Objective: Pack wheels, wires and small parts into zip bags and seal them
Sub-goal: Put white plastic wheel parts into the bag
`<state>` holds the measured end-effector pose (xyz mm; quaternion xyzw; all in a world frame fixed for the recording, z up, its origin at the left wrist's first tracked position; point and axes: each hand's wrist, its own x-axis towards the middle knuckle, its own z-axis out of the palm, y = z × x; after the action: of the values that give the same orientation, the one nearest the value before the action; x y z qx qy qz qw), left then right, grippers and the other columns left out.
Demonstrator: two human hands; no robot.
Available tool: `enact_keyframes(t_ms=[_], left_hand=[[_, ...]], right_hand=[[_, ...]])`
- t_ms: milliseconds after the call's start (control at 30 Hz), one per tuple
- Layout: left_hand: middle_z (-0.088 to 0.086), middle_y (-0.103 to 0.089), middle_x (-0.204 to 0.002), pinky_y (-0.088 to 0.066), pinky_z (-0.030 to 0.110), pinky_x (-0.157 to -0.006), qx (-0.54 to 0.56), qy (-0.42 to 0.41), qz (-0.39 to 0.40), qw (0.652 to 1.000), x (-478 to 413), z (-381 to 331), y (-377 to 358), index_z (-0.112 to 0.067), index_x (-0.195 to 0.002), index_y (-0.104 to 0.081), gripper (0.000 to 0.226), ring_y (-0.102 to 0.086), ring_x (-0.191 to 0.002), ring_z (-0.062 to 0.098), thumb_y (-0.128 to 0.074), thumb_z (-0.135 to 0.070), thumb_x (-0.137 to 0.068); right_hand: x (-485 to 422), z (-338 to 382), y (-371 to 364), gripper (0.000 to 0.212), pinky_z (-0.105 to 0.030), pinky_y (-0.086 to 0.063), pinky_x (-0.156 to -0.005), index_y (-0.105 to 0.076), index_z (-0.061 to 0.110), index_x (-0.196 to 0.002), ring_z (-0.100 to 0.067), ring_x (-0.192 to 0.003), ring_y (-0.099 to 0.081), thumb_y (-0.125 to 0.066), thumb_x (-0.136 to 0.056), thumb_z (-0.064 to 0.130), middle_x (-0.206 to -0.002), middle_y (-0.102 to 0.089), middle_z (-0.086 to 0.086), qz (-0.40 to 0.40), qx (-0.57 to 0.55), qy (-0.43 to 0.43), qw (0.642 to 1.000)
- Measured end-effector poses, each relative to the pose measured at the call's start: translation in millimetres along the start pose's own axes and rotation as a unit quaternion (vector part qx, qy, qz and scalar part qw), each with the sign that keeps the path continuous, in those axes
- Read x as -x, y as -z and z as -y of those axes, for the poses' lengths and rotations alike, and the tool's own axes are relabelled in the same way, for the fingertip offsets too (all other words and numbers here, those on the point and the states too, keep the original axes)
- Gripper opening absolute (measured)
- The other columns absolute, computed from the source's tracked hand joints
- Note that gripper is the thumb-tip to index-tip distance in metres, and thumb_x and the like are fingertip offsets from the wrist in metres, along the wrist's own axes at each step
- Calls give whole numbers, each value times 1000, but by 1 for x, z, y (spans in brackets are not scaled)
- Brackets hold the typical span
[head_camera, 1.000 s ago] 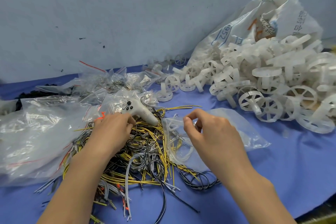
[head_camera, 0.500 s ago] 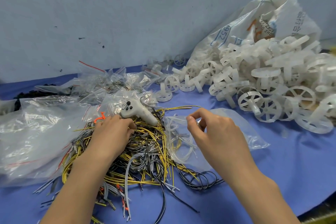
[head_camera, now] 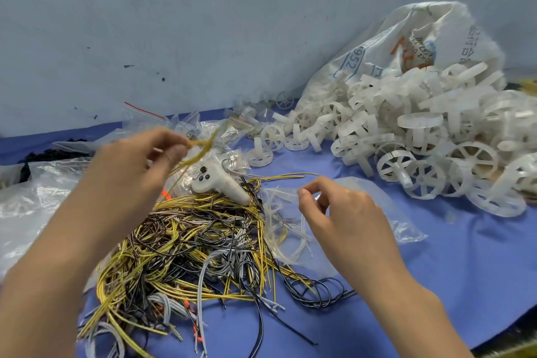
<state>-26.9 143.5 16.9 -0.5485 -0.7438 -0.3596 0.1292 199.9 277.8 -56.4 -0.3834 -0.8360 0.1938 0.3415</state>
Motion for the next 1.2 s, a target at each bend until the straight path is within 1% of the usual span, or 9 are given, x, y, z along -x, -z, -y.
enact_keyframes(t_ms=[67,167,267,433,600,667,833,1033,1200], left_hand=[[-17,-71,-85,-51,21,-59,133,36,-52,989,-3,-2,7,-41,-98,-69,19,-66,-78,-1,-56,-50,-86],[-5,-75,-85,-57,20,-62,345,114,-76,928,-7,-5,12,-34,-90,-75,25,-70,-74,8,-68,-52,-75],[1,-75,-79,-59,23,-63,477,211,-39,852,-6,-13,5,-22,-76,-79,13,-71,-67,10,-70,-32,-74],[14,-73,-81,-57,22,-55,559,315,112,758,4,-30,-20,-4,-80,-75,15,-71,-64,17,-64,-14,-78],[24,-68,-94,-58,24,-55,588,355,211,696,15,-39,-41,11,-106,-64,29,-70,-68,21,-63,-11,-87],[23,-68,-90,-58,25,-56,583,362,230,690,20,-42,-49,14,-107,-64,35,-71,-67,22,-66,-13,-85],[20,-70,-81,-57,24,-55,550,379,266,695,28,-56,-68,3,-87,-70,21,-71,-64,22,-67,-18,-85],[20,-72,-77,-58,28,-60,473,372,274,751,40,-73,-90,9,-103,-59,33,-72,-65,27,-63,-23,-95],[12,-71,-70,-57,27,-58,467,356,236,774,42,-85,-106,-3,-76,-66,27,-69,-59,19,-61,-21,-95]], right_hand=[[0,0,0,18,-30,-37,-53,-57,32,-86,-14,-67,-54,-49,-97,43,-65,-59,12,-2,1,0,1000],[0,0,-1,18,-27,-35,-52,-57,32,-86,-13,-66,-53,-49,-97,44,-65,-60,12,-7,1,1,1000],[0,0,-1,19,-24,-34,-51,-57,33,-85,-11,-65,-53,-47,-97,45,-65,-60,12,-9,2,1,1000],[0,0,-2,19,-29,-35,-52,-59,32,-84,-11,-62,-51,-50,-97,43,-62,-57,10,-13,-22,3,1000],[1,0,-1,19,-37,-43,-56,-60,31,-84,-12,-61,-53,-51,-96,41,-62,-57,11,-26,-51,1,998],[1,1,-1,18,-37,-43,-56,-60,32,-83,-12,-61,-53,-52,-96,41,-61,-57,11,-32,-55,0,998],[3,3,-2,18,-37,-42,-55,-59,33,-82,-13,-60,-53,-52,-94,44,-60,-55,13,-57,-52,3,997],[7,9,-6,18,-33,-33,-54,-58,30,-86,-16,-62,-51,-52,-96,44,-62,-51,12,-51,-16,12,999],[11,16,-8,20,-35,-39,-57,-59,30,-90,-19,-71,-58,-49,-96,47,-68,-55,10,-25,17,32,999]])
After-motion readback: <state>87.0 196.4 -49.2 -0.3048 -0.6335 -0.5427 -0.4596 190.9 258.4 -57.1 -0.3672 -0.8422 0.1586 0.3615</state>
